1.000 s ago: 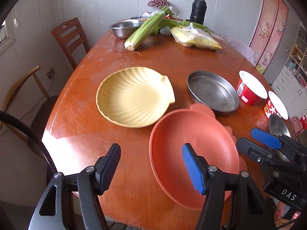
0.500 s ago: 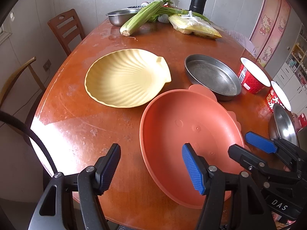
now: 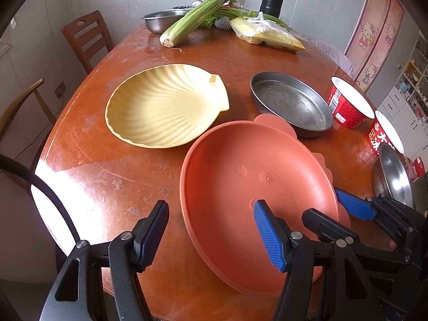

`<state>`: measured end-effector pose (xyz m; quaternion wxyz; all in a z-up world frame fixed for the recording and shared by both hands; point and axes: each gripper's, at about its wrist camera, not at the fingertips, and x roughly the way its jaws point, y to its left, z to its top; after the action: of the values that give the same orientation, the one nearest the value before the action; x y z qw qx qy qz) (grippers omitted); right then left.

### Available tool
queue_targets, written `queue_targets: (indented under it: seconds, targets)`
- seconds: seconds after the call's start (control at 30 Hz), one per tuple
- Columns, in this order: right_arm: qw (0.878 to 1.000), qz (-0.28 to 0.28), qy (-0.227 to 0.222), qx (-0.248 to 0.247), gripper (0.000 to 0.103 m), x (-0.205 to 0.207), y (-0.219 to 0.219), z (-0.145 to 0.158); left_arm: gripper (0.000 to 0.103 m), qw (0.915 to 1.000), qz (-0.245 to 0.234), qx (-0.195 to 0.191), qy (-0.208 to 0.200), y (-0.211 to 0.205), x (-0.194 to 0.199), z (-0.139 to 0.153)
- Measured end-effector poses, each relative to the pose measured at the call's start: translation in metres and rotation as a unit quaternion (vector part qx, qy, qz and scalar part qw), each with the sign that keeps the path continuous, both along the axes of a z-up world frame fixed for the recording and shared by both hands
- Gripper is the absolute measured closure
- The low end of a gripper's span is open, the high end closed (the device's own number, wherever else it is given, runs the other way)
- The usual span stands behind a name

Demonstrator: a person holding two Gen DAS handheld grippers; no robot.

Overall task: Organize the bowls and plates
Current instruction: 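Grasp the rim of the orange pig-shaped plate with the left tool, then lift the orange plate with the left tool toward the yellow plate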

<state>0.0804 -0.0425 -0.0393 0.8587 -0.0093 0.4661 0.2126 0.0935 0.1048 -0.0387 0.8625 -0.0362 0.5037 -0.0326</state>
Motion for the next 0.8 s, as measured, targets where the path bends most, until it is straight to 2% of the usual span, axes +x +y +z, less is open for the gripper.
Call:
queue_targets:
  seconds: [0.23,0.8]
  targets:
    - [1.0,0.011,-0.001,-0.003,0.062,-0.001,0.003,-0.003,0.05,1.0,-0.004,-0.003,0.006,-0.007,0.001,-0.005]
    - [1.0,0.012,-0.015,0.004,0.062,-0.007,0.001,0.006,0.052,0.9999,0.007,-0.007,-0.002,-0.008,-0.007,0.004]
